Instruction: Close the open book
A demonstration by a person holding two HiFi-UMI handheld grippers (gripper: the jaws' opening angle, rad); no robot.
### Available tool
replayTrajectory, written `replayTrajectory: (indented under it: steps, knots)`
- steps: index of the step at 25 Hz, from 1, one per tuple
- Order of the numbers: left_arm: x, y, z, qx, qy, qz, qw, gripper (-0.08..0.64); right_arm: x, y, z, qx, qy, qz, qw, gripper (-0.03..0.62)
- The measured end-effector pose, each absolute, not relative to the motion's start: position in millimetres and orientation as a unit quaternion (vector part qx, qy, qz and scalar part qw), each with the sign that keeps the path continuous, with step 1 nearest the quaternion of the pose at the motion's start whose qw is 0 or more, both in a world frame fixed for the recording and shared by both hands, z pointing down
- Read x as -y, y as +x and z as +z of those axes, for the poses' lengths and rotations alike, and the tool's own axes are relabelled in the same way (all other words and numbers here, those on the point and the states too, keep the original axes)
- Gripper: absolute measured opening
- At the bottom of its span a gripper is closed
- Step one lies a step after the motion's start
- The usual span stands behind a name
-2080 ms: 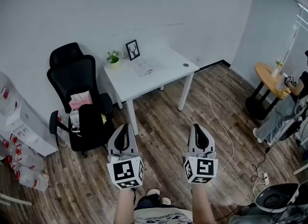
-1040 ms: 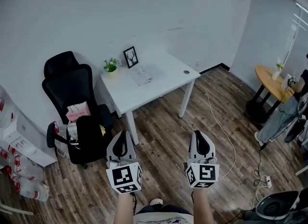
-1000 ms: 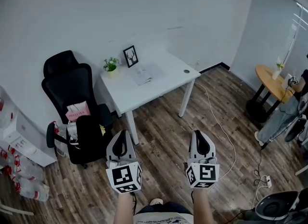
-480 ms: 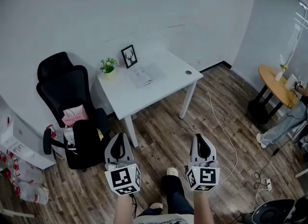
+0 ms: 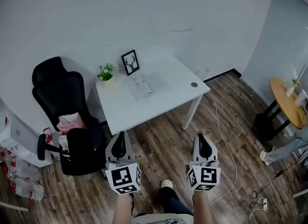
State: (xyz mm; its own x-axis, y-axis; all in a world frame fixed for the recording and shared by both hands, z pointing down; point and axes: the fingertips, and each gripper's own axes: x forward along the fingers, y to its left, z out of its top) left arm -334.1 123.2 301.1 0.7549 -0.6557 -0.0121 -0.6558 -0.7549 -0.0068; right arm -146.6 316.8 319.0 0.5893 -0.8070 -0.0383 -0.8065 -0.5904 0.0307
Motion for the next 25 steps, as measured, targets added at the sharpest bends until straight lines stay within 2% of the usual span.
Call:
replayTrajectory:
  steps: [11, 25]
  knots:
    - [-67, -211, 288, -0.400, -0.917, 0.010, 0.007, 0.028, -247, 1, 301, 0.490, 0.871, -0.035, -0.003, 0.031]
    - [-20, -148, 313, -0.432, -0.902, -0.016, -0.002, 0.028, -205, 79, 328, 0.505, 0.863, -0.010, -0.003, 0.031]
